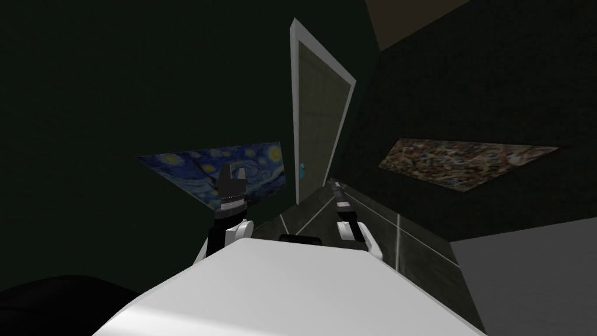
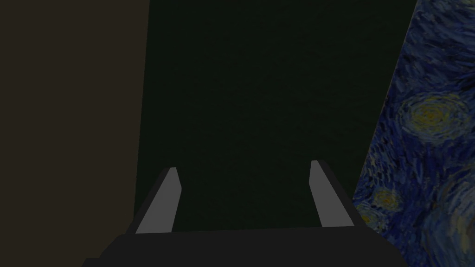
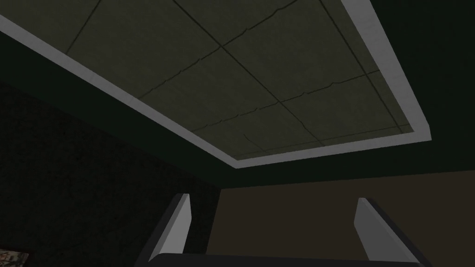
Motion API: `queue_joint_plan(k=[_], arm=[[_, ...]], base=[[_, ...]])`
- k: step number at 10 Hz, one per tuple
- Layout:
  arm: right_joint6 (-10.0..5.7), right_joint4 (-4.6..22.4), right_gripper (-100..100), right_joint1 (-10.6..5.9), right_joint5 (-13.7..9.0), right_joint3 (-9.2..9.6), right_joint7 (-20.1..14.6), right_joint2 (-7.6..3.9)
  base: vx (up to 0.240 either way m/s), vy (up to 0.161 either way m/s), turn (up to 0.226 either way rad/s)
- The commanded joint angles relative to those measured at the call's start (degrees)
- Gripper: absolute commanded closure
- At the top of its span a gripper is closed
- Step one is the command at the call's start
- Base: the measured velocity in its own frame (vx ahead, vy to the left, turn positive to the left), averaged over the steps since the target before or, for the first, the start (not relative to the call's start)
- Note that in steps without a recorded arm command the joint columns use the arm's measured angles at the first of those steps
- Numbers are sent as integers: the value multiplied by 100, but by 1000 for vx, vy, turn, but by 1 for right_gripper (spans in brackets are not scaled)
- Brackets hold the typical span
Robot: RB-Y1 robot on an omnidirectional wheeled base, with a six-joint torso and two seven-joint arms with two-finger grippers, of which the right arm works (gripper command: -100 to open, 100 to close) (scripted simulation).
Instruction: Pull the door open
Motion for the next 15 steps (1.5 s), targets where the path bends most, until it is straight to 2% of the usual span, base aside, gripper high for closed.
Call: queue_joint_plan(k=[1,15], arm=[[29,184,-100,-107,133,46,163,-24],[189,1792,-100,-969,1204,402,1424,-192]], base=[[85,-53,143],[82,-60,128]])
